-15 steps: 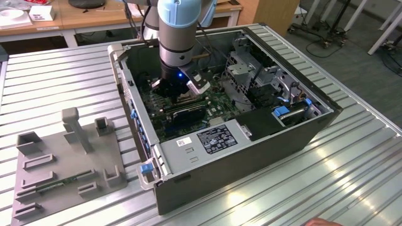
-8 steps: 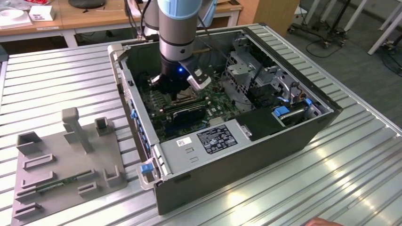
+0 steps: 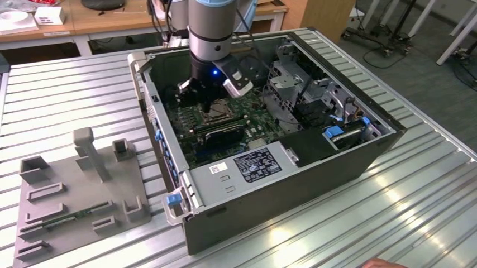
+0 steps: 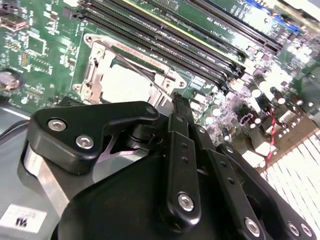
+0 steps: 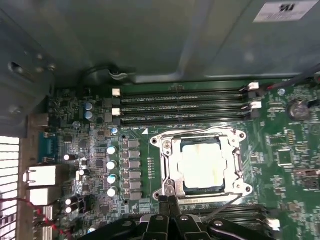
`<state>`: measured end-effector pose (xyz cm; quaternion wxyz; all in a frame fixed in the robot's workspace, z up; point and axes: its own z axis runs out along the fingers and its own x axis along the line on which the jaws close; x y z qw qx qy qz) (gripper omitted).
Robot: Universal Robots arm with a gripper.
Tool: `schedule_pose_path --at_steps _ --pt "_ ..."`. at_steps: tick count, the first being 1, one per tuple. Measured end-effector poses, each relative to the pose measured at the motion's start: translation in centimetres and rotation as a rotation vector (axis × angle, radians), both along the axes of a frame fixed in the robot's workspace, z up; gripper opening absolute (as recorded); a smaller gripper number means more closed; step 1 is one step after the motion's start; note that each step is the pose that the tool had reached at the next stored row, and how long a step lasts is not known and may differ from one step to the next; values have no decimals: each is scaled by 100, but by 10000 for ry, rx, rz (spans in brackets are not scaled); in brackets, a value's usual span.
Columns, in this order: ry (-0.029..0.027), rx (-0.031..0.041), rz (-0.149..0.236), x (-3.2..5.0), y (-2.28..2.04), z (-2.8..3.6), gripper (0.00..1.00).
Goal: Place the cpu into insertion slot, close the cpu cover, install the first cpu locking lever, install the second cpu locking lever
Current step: 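Install the second cpu locking lever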
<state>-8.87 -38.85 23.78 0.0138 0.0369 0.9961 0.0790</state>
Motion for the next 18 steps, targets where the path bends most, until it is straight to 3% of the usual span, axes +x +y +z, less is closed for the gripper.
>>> schedule_pose_path --at_steps 8,12,18 --pt "0 -20 -2 8 0 218 11" --pt "1 -38 -54 28 0 232 11" --pt "44 -127 -171 101 0 235 11"
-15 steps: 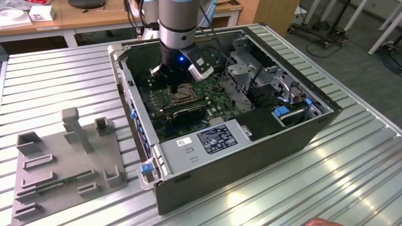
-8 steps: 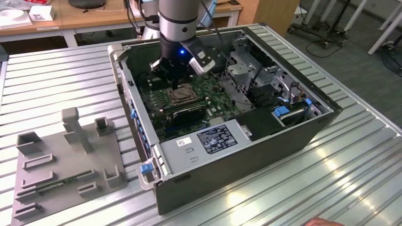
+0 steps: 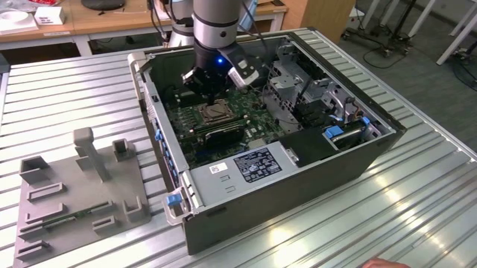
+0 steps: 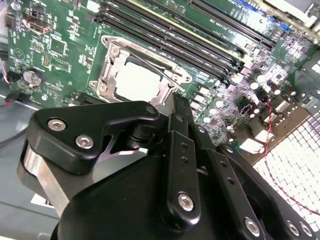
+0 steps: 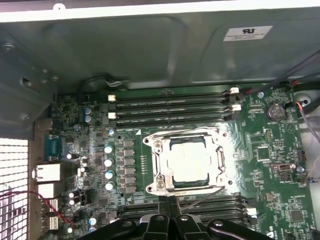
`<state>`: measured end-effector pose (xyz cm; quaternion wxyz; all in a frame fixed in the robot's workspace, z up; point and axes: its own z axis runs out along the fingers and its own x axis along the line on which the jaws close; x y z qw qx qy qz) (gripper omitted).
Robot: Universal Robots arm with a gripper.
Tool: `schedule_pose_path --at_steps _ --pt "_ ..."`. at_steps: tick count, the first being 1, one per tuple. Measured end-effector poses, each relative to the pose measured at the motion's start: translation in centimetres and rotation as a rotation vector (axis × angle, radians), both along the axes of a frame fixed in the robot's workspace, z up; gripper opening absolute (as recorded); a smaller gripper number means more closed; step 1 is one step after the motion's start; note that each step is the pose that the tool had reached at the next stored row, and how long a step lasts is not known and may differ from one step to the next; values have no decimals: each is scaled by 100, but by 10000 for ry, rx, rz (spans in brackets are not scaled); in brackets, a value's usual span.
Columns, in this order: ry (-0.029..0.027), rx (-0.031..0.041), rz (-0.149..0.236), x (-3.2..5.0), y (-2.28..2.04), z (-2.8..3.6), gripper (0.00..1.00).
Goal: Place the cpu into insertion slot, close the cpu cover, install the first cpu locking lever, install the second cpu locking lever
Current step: 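Install the second cpu locking lever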
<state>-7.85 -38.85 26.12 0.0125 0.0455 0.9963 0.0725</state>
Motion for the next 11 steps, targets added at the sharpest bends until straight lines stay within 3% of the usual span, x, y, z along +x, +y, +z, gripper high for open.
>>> schedule_pose_path --at_steps 7,11 --pt "39 -31 -115 69 -4 -3 11" --pt "40 -31 -224 71 -14 -45 11"
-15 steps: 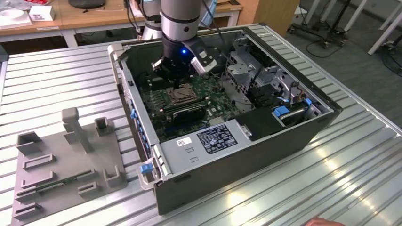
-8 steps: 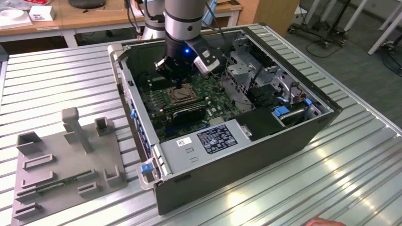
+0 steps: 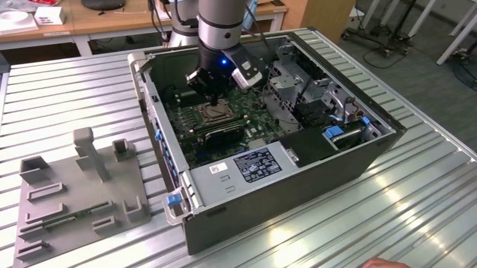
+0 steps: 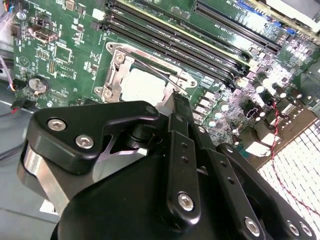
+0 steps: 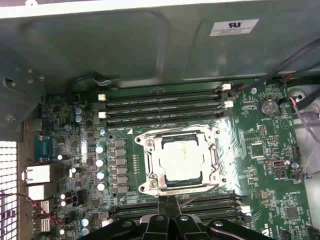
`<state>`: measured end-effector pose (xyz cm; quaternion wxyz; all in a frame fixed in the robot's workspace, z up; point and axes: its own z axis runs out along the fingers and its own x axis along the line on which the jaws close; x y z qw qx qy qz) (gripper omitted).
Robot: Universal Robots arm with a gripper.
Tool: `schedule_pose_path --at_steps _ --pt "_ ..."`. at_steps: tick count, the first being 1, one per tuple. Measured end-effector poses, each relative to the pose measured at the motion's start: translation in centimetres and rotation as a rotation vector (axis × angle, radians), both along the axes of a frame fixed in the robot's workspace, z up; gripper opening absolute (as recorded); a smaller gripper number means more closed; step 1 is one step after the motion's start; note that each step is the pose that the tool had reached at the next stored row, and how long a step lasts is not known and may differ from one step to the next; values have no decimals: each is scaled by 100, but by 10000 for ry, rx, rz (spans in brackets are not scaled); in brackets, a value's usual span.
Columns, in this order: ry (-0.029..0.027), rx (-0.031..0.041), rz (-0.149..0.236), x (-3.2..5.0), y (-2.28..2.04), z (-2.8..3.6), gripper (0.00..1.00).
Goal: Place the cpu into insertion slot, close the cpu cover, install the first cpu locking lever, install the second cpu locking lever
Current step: 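Install the second cpu locking lever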
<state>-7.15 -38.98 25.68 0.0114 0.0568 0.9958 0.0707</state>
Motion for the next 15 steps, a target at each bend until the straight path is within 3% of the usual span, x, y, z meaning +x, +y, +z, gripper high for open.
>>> schedule_pose_path --at_steps 8,15 --pt "0 -1 -196 7 -50 -48 11" --pt "3 -1 -330 23 -68 -101 11"
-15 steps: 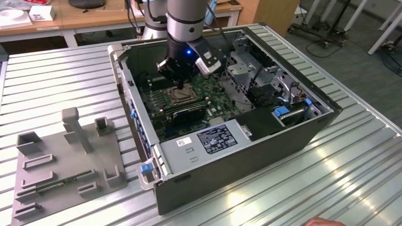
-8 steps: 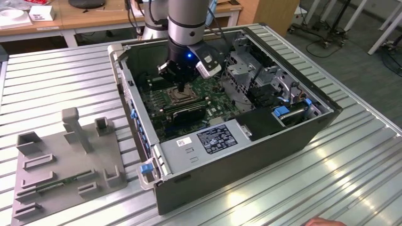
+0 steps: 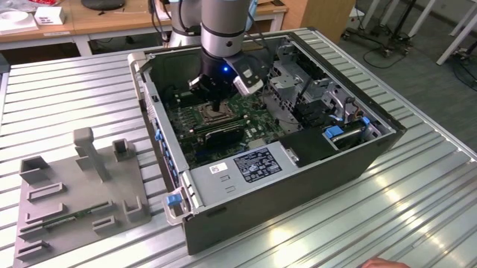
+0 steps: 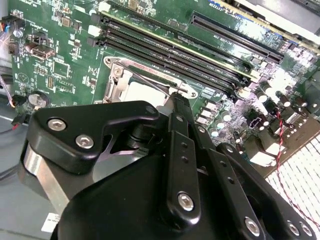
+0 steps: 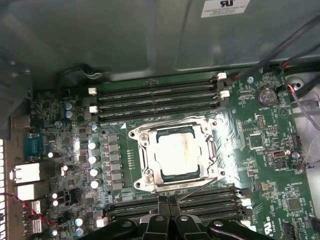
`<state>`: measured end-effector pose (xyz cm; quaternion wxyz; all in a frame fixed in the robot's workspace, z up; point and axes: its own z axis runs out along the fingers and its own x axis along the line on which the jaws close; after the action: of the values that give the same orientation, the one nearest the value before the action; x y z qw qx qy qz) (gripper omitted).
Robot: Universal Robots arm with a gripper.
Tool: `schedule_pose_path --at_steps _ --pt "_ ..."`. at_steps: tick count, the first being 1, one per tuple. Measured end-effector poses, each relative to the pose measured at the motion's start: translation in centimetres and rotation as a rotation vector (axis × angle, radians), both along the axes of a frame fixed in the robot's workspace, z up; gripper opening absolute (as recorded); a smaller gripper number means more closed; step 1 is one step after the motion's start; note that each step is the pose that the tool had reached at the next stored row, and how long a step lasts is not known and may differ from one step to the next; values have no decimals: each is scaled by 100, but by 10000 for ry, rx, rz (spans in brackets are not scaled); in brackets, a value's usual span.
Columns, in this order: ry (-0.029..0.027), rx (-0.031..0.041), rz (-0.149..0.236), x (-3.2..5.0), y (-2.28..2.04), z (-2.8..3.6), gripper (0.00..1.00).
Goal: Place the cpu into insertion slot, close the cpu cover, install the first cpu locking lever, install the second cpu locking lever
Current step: 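Install the second cpu locking lever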
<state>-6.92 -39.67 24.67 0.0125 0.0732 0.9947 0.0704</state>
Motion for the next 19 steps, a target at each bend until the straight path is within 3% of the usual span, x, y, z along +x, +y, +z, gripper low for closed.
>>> schedule_pose_path --at_steps 9,19 --pt "1 0 -24 -19 0 -160 11" --pt "2 -1 -24 -133 0 -342 11"
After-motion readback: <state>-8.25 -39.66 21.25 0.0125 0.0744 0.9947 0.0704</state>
